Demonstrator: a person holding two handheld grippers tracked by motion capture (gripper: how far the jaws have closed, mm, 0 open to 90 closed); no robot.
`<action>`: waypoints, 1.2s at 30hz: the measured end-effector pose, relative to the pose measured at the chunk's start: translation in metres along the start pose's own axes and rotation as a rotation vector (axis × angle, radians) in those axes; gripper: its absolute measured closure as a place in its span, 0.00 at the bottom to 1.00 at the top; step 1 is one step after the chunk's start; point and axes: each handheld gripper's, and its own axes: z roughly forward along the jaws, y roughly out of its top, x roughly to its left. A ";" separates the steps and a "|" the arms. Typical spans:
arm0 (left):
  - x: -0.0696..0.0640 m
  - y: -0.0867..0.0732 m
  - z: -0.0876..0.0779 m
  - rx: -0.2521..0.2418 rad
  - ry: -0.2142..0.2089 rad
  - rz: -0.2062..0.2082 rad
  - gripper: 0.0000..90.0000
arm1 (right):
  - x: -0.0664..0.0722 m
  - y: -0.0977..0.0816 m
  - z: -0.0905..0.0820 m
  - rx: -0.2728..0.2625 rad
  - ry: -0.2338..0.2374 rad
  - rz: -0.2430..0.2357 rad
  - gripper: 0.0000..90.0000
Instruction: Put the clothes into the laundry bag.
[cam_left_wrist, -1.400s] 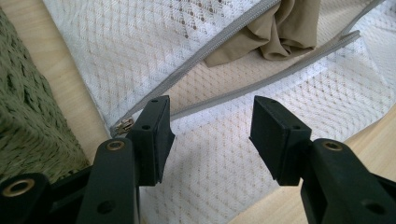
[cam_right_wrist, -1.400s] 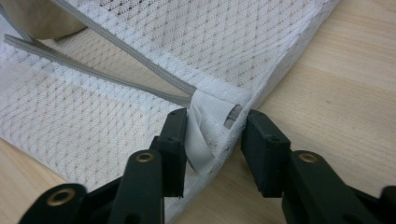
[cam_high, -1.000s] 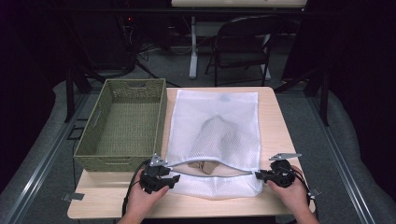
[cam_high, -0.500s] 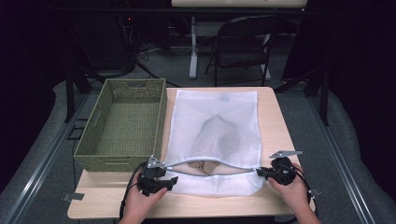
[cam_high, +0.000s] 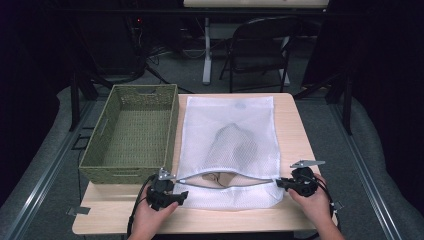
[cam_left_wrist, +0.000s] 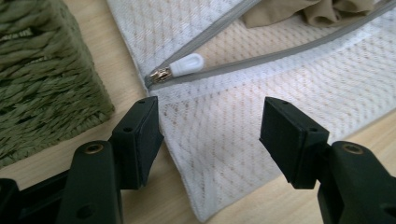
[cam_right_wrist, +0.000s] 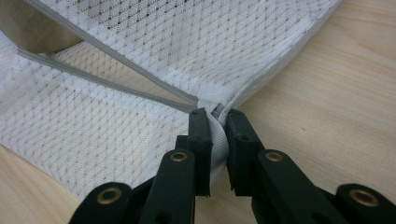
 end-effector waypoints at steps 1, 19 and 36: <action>0.000 0.000 0.001 0.003 0.001 -0.003 0.42 | 0.000 0.000 0.001 -0.001 0.001 -0.002 0.90; 0.000 -0.001 0.010 0.022 0.020 0.011 0.46 | 0.000 -0.001 0.001 0.006 0.005 -0.003 0.90; -0.004 -0.001 0.011 0.026 0.053 0.044 0.44 | 0.000 -0.001 0.001 0.008 0.005 -0.005 0.90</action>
